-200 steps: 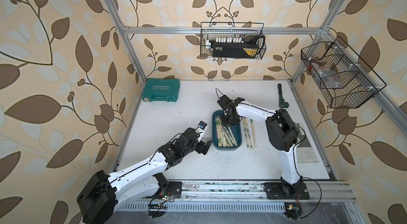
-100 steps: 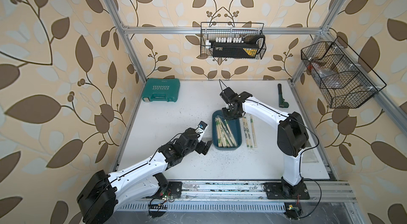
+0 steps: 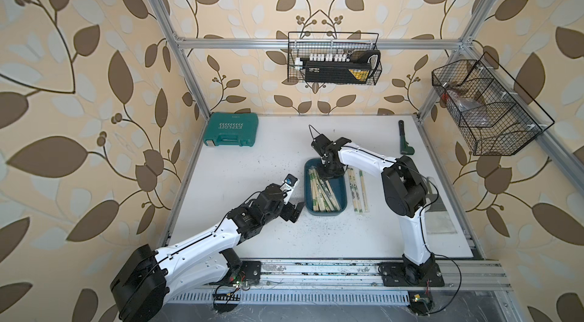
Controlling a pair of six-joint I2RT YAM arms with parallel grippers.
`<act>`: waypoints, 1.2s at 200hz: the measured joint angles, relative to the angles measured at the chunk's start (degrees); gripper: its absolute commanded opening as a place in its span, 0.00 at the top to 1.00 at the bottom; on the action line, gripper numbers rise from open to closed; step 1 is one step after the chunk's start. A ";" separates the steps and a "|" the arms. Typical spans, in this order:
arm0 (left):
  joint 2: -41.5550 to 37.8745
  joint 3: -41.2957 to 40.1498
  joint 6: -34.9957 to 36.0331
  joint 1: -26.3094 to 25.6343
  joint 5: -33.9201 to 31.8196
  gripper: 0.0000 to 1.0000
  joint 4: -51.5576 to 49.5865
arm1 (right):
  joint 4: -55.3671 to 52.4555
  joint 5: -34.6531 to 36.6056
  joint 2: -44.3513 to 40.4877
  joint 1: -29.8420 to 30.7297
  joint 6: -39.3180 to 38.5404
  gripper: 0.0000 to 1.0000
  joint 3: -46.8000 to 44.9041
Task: Take the paired disposable chopsticks out of the storage box
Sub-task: Pick up the paired disposable chopsticks from the storage box.
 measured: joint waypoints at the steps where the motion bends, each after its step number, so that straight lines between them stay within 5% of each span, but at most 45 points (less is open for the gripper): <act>1: 0.00 0.00 0.00 0.00 0.00 0.01 0.00 | 0.00 -0.02 0.04 0.00 0.00 0.71 0.00; 157: 0.00 0.00 0.02 0.00 0.00 0.01 0.00 | 1.27 0.09 2.05 0.33 -0.35 0.94 0.02; 240: 0.00 0.00 0.02 0.00 0.02 0.01 0.00 | 1.03 0.17 0.50 0.22 -0.42 0.97 0.02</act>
